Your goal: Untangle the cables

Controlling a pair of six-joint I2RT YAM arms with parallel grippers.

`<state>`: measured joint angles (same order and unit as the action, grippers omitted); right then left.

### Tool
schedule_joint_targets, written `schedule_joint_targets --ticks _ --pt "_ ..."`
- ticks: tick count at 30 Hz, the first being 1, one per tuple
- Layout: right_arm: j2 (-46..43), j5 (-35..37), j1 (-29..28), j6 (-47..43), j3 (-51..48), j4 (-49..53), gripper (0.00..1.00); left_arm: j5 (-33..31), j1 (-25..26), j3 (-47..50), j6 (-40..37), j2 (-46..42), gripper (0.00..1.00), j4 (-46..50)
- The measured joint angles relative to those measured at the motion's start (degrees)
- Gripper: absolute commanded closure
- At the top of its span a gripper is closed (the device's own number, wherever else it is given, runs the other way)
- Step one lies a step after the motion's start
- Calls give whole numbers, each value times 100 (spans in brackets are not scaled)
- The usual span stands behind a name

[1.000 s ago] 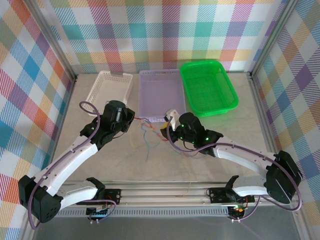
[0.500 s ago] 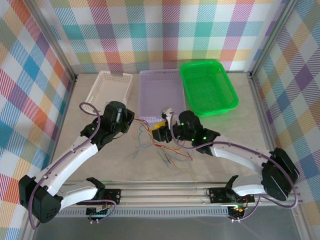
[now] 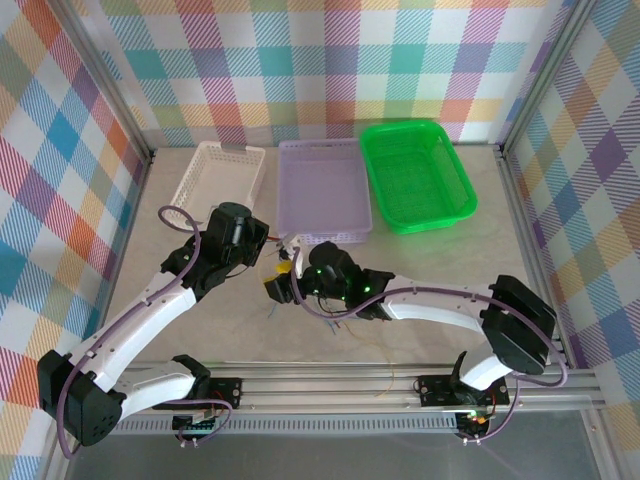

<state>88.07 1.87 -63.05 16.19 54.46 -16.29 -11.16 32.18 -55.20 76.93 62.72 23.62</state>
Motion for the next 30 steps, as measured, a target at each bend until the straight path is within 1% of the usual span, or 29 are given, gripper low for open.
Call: schedule_joint_targets --ticks 5,9,15,22,26,30 --pt "175 826 -35 -59 9 2 49 -2 11 0 20 -17 100 -2" --pt "251 1228 -35 -63 11 -48 49 -28 48 0 39 -44 100 -39" --pt "334 1709 -35 -133 31 -177 51 -48 144 0 83 -72 100 -105" --pt "339 2131 -35 -323 31 -461 57 -114 205 0 149 -186 100 -129" --pt "341 2310 -35 -404 31 -595 63 -144 227 0 151 -269 100 -129" --pt "374 2465 -35 -509 31 -743 63 -153 245 0 173 -313 100 -129"
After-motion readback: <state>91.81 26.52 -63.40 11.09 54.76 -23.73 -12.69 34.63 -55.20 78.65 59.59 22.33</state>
